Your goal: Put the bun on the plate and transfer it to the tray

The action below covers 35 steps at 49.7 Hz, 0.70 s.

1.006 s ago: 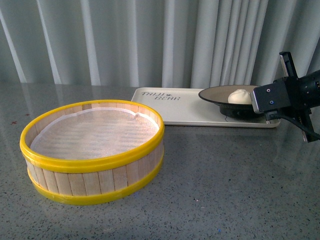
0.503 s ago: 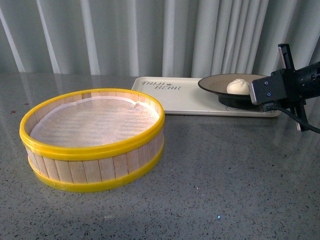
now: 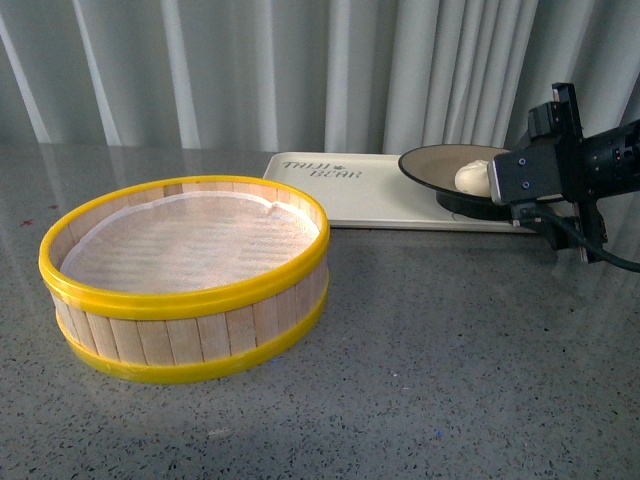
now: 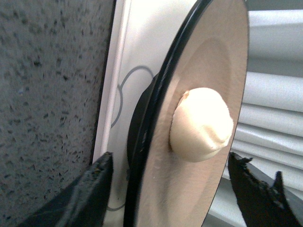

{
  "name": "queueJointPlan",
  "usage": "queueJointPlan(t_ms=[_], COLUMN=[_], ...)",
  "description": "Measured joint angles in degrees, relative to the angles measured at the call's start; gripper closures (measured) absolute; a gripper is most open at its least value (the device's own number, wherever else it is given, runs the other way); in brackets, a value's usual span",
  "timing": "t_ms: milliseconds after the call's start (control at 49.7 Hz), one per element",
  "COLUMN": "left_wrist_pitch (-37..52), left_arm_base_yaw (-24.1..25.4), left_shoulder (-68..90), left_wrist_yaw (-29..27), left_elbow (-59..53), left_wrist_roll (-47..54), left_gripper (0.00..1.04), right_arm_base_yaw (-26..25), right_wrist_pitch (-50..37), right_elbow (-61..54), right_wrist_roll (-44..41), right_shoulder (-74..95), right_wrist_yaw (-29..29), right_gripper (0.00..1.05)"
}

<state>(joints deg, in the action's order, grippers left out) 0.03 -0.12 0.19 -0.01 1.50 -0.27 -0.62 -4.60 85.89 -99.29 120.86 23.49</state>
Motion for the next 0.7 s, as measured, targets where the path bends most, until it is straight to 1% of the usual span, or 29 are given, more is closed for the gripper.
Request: queueJointPlan(t_ms=[80,101,141,201,221,261,322,382,443,463,483,503,543,583,603,624,644,664,704], left_wrist_pitch=[0.00,0.00,0.00,0.00,0.00,0.00,0.00,0.00,0.00,0.00,0.00,0.00,0.00,0.00,0.00,0.00,0.00,0.00,0.00], left_arm_base_yaw=[0.00,0.00,0.00,0.00,0.00,0.00,0.00,0.00,0.00,0.00,0.00,0.00,0.00,0.00,0.00,0.00,0.00,0.00,0.00], left_shoulder=[0.00,0.00,0.00,0.00,0.00,0.00,0.00,0.00,0.00,0.00,0.00,0.00,0.00,0.00,0.00,0.00,0.00,0.00,0.00], left_wrist_yaw=[0.00,0.00,0.00,0.00,0.00,0.00,0.00,0.00,0.00,0.00,0.00,0.00,0.00,0.02,0.02,0.02,0.02,0.00,0.00], left_elbow=[0.00,0.00,0.00,0.00,0.00,0.00,0.00,0.00,0.00,0.00,0.00,0.00,0.00,0.00,0.00,0.00,0.00,0.00,0.00], left_wrist_roll=[0.00,0.00,0.00,0.00,0.00,0.00,0.00,0.00,0.00,0.00,0.00,0.00,0.00,0.00,0.00,0.00,0.00,0.00,0.00], left_gripper=[0.07,0.07,0.07,0.07,0.07,0.07,0.07,0.07,0.07,0.07,0.07,0.07,0.07,0.07,0.07,0.07,0.07,0.07,0.07], right_arm_base_yaw=[1.14,1.73,2.67,4.52,5.20,5.84,7.15,8.20,9.35,9.73,9.92,10.10,10.16,10.16,10.23,10.58,10.75,10.82,10.91], right_wrist_pitch=[-0.74,-1.03,-1.29,0.92,2.19,2.86,3.45,3.45,3.06,2.80,2.80,2.80,2.75,2.58,1.99,-0.96,-5.27,-7.50,-15.72], right_elbow=[-2.36,-3.28,-4.35,-5.35,-5.84,-6.78,-10.03,-14.23,-20.70,-23.61,-25.14,-26.67,-27.36,-27.39,-27.58,-28.76,-30.60,-31.65,-35.91], right_wrist_roll=[3.37,5.35,9.07,18.64,24.04,28.26,41.64,51.87,65.13,71.43,73.88,78.66,83.27,85.18,86.51,87.82,89.46,90.66,93.29], right_shoulder=[-2.75,-4.15,-6.25,-10.84,-12.83,-15.04,-20.59,-26.01,-33.16,-36.17,-37.81,-39.67,-41.35,-41.72,-41.81,-42.01,-42.27,-42.38,-43.01], right_wrist_yaw=[-0.61,-1.62,-3.54,-7.37,-8.17,-8.46,-9.55,-10.32,-11.67,-12.55,-12.68,-12.61,-12.68,-12.72,-13.68,-16.28,-20.11,-21.97,-28.17], right_gripper=[0.16,0.11,0.07,0.09,0.09,0.09,0.09,0.09,0.09,0.09,0.09,0.09,0.09,0.09,0.09,0.11,0.15,0.16,0.24])
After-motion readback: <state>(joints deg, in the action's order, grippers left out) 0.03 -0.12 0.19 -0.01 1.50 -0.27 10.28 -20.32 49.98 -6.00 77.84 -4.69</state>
